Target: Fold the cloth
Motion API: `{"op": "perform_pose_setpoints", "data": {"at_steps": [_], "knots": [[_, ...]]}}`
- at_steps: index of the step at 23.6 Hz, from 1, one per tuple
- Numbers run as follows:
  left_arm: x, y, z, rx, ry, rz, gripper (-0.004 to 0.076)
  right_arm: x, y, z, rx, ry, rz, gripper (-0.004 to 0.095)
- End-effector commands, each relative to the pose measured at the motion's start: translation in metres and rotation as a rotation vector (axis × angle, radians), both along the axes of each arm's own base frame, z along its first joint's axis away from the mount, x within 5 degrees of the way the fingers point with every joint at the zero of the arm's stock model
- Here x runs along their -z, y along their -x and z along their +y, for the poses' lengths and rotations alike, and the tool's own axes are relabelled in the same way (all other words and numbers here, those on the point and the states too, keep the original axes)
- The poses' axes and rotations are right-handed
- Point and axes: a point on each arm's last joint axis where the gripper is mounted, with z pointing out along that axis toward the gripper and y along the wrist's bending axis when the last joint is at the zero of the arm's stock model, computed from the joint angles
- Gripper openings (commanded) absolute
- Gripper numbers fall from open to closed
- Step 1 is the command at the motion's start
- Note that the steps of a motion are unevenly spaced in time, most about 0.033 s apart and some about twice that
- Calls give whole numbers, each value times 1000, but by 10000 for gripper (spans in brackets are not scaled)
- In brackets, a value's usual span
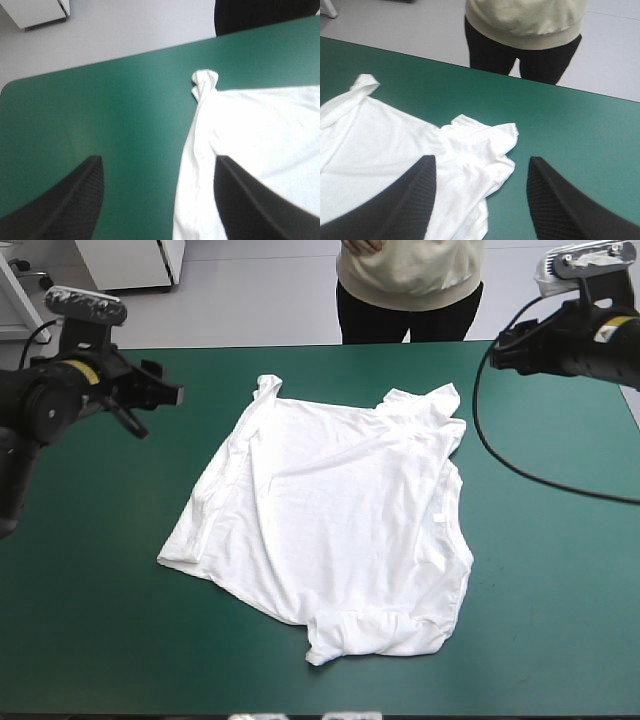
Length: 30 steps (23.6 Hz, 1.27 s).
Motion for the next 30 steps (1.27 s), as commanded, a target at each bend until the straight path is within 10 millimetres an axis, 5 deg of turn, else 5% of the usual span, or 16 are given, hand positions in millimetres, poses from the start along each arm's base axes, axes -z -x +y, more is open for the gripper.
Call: {"op": "perform_pose_setpoints", "data": {"at_steps": [1,6,10,17,23,30], "knots": [[-10,46,11,-10,13,-23,455,-30,62,1,-63,-35,-81,509],[23,90,20,-47,42,73,456,-23,104,0,-85,-21,-34,509],[61,104,24,-89,58,182,456,-12,122,-1,-78,-32,-19,509],[159,69,15,-143,53,418,456,43,99,9,-151,-107,126,509],[203,25,5,-162,30,539,456,80,84,11,-162,-115,197,509],[258,-7,23,-247,17,725,455,87,82,11,-158,-105,212,509]]}}
